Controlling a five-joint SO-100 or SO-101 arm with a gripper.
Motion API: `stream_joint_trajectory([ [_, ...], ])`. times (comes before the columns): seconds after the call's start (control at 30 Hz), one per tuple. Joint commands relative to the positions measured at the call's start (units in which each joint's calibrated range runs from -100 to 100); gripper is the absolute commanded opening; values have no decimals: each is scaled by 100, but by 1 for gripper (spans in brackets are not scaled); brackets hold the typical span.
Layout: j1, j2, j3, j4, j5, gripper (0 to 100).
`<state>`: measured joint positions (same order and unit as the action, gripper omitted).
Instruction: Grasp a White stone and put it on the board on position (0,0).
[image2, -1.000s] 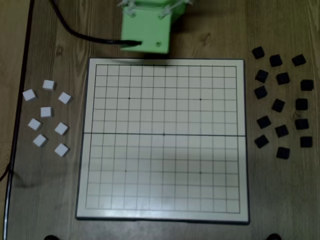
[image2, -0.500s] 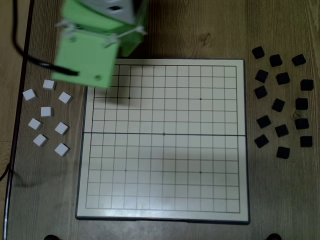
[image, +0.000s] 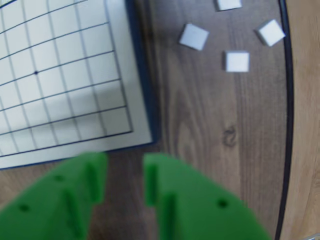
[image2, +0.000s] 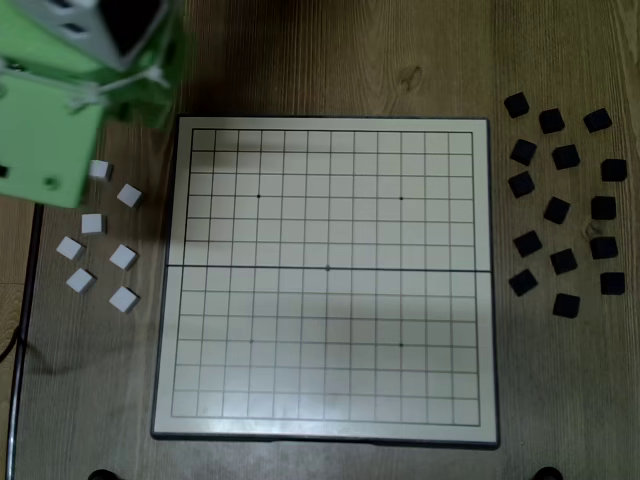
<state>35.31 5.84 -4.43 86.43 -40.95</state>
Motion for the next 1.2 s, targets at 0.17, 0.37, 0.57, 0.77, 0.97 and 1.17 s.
stream_joint_trajectory([
  [0.17, 470, 454, -234, -462, 576, 8],
  [0.37, 625, 742, 346, -1248, 635, 10],
  [0.57, 752, 963, 771, -1686, 557, 11],
  [0.77, 925, 1039, 1080, -2099, 474, 12],
  [0.97, 1080, 1090, 1322, -2372, 454, 12],
  [1.17, 1144, 1124, 1399, -2538, 664, 14],
])
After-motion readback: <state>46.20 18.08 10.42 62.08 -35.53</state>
